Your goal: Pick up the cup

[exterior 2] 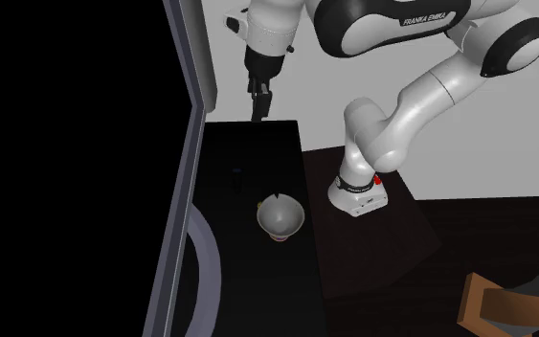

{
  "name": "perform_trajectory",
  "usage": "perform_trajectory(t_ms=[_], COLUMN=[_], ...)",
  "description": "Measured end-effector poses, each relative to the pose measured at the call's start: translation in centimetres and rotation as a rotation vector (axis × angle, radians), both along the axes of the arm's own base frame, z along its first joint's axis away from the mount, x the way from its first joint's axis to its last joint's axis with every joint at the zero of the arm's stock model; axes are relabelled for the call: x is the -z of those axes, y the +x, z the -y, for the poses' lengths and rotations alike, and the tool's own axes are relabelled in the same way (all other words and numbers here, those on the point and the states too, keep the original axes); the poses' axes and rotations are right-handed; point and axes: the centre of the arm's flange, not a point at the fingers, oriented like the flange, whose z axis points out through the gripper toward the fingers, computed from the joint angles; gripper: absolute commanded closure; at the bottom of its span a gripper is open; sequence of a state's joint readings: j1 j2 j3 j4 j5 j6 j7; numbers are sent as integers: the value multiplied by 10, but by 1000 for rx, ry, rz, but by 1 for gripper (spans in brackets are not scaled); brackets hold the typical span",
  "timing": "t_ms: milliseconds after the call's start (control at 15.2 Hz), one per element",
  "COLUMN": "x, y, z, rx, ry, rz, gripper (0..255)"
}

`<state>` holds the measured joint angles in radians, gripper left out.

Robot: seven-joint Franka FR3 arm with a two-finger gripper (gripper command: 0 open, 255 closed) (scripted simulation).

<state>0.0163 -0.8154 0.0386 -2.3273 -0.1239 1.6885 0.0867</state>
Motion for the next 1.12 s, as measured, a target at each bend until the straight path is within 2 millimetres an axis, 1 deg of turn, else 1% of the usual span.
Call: perform_trajectory(t_ms=[66,198,264,330,660,792,1122], x=[0,12,23,31,86,105,156], y=[0,6,9,15,31,37,43], z=[0,-1,-2,-7,-26,-34,-65], rx=[0,-25,-42,-61,-161,-201,-302], ry=[0,26,45,64,171,215,323], rz=[0,-23,-39,-57,-149,-186,-279], gripper=[0,0,0,0,0,0,0])
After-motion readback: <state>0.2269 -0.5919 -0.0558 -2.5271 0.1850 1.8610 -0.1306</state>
